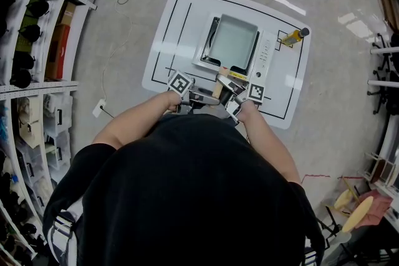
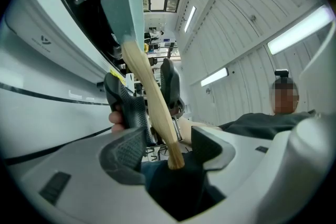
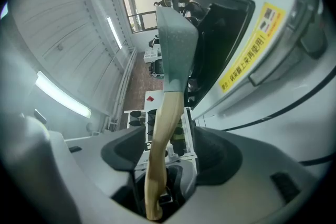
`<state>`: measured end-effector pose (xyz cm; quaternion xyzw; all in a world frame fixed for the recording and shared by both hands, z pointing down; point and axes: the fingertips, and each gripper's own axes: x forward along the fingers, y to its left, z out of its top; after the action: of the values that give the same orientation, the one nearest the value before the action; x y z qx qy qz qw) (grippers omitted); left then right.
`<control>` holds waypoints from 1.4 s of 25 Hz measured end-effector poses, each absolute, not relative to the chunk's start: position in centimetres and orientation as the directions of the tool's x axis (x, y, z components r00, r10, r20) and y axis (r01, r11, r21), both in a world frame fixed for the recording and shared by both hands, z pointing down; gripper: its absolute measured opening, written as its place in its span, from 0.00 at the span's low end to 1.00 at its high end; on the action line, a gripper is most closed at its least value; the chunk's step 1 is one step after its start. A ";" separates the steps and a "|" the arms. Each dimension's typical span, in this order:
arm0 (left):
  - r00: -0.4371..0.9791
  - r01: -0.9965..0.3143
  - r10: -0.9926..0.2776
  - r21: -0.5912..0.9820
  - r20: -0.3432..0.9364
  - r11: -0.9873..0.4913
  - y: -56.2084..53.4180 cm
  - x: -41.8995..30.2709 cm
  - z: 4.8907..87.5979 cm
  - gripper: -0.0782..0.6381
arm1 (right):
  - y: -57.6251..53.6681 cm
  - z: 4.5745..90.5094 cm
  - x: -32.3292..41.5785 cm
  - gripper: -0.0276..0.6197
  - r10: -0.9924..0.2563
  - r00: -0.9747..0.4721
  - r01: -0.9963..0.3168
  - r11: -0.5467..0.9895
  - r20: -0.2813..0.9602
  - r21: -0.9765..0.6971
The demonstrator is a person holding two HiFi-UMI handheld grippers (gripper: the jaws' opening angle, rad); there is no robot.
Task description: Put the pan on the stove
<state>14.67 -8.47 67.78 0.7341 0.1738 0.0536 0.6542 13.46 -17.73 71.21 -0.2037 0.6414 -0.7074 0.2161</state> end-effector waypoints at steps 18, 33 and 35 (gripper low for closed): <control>0.980 0.062 0.200 0.957 -0.004 -0.283 -12.1 10.5 68.6 0.49 | -15.3 71.0 19.1 0.47 -0.684 -0.718 -0.161 -0.020 0.131 -0.987; 0.990 -0.128 -0.023 0.850 0.136 -0.512 -18.5 6.6 67.4 0.48 | -15.7 67.3 25.8 0.41 -0.761 -0.605 -0.433 0.067 0.234 -0.899; 0.987 -0.153 -0.047 0.824 0.152 -0.545 -19.3 6.0 67.0 0.48 | -15.6 66.8 25.7 0.38 -0.759 -0.601 -0.477 0.089 0.251 -0.874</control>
<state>5.98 -19.27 66.95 0.8772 -0.0571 0.0558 0.4733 25.69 -15.59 66.77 -0.4260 0.7256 -0.5234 0.1346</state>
